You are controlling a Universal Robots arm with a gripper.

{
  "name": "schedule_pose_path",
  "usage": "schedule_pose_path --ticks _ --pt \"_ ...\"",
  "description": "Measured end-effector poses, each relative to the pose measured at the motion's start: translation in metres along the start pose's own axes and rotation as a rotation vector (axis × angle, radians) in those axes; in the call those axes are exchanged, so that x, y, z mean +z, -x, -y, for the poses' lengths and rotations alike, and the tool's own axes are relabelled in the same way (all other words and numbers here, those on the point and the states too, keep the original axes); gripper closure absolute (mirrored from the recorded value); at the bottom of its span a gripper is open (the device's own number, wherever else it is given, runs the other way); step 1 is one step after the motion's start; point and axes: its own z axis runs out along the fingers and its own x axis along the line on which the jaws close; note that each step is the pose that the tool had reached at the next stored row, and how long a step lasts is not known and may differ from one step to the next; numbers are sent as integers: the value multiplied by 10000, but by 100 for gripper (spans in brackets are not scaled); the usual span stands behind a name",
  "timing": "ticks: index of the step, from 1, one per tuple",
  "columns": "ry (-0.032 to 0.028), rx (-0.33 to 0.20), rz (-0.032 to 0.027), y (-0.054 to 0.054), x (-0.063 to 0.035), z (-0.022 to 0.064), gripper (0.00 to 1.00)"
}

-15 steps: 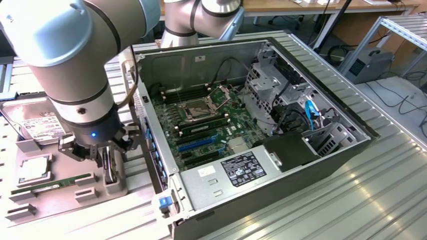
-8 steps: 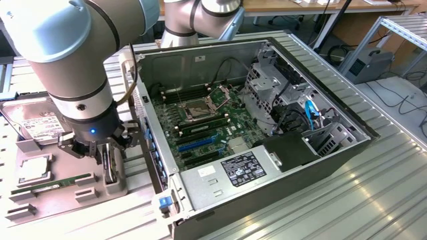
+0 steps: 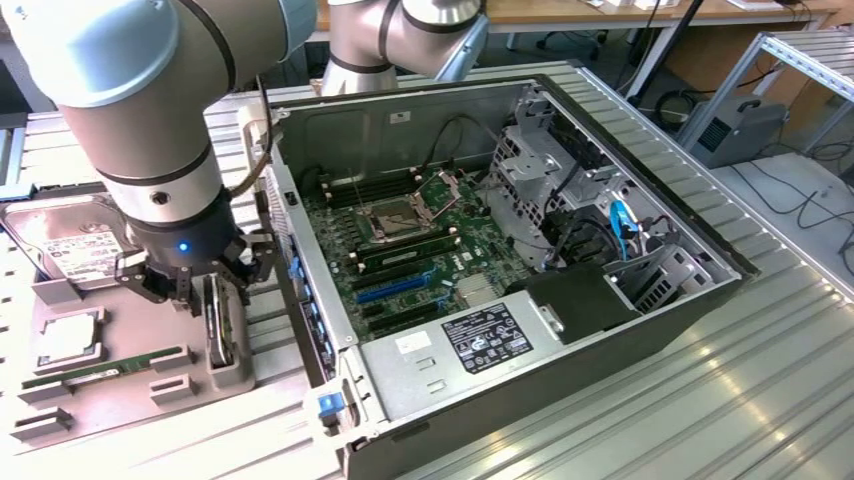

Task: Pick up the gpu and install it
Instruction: 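Pick up the gpu and move the gpu toward the slot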

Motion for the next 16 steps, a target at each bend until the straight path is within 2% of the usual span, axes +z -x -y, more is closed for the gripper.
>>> schedule_pose_path --ticks 3,6,16 --pt "1 0 2 -20 3 -77 46" --pt "1 -1 7 -72 3 -117 46" --pt "2 0 10 -89 -21 -135 46"
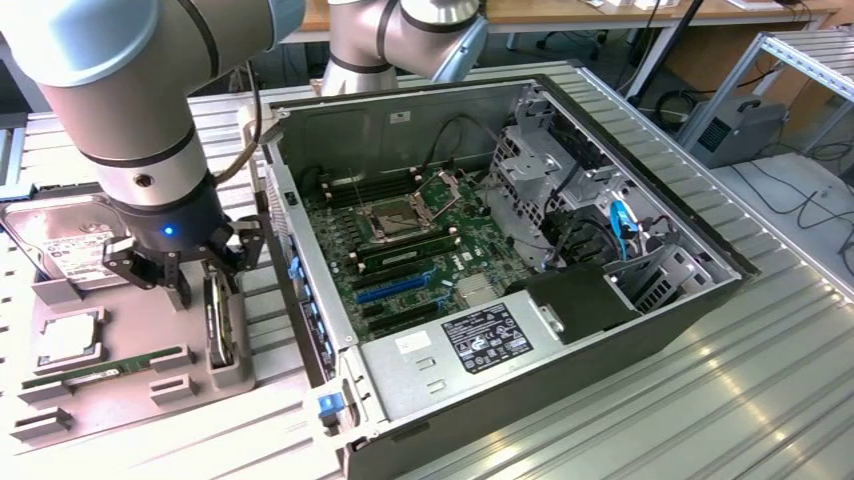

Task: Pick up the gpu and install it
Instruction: 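Pick up the gpu and move the gpu toward the slot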

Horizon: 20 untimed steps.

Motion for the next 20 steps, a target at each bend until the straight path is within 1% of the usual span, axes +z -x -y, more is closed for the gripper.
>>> schedule_pose_path --ticks 7,10,15,17,20 --pt "0 0 0 2 -63 -7 46" --pt "-1 0 0 3 -112 -12 46" --pt "0 0 0 3 -118 -12 46" --pt "0 0 0 3 -118 -13 47" --pt "-1 -1 0 3 -118 -12 66"
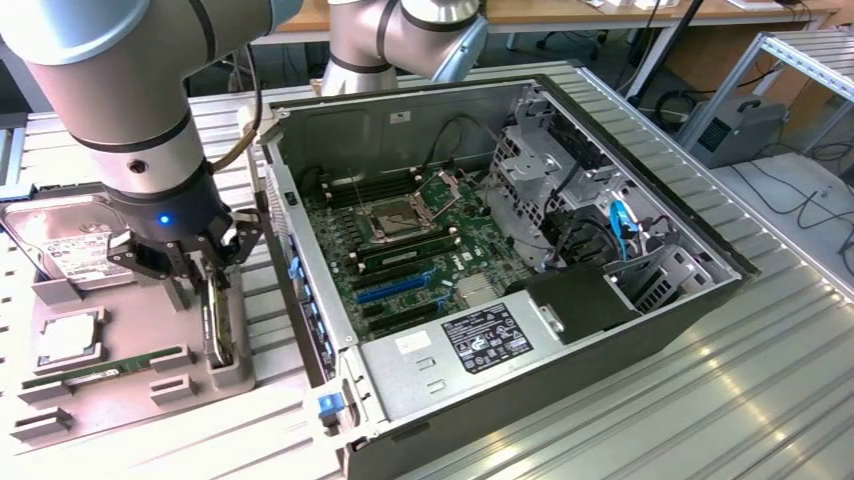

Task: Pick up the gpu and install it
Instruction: 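Pick up the gpu and move the gpu toward the slot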

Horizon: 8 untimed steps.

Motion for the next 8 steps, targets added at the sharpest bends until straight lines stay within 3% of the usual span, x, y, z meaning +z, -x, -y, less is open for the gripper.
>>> schedule_pose_path --ticks 1,8 --pt "0 0 0 0 0 0 71" --pt "0 0 0 0 0 0 71"
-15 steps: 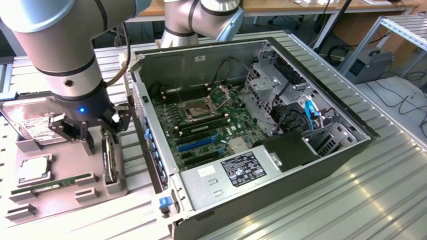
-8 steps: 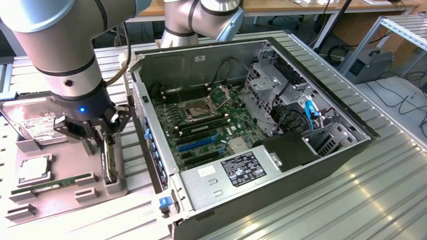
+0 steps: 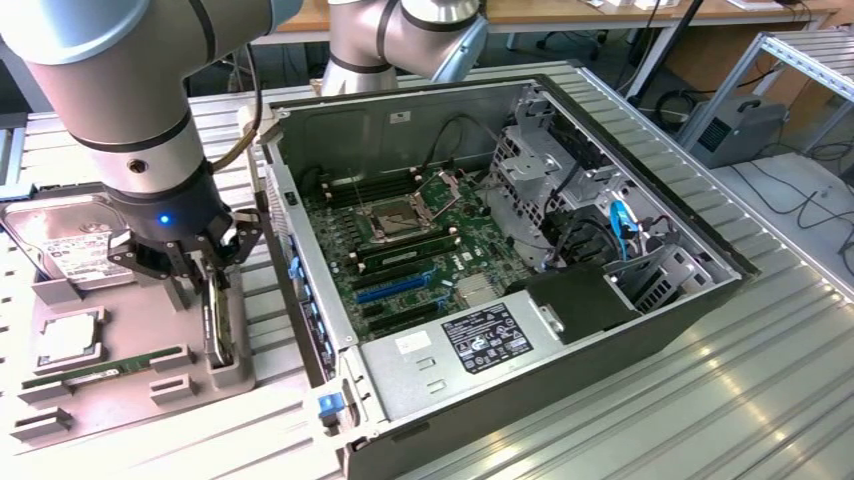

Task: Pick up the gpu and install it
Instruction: 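Pick up the gpu and move the gpu toward the slot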

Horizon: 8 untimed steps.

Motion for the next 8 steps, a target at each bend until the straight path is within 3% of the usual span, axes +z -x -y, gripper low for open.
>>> schedule_pose_path --ticks 8 --pt "1 0 1 0 0 0 70"
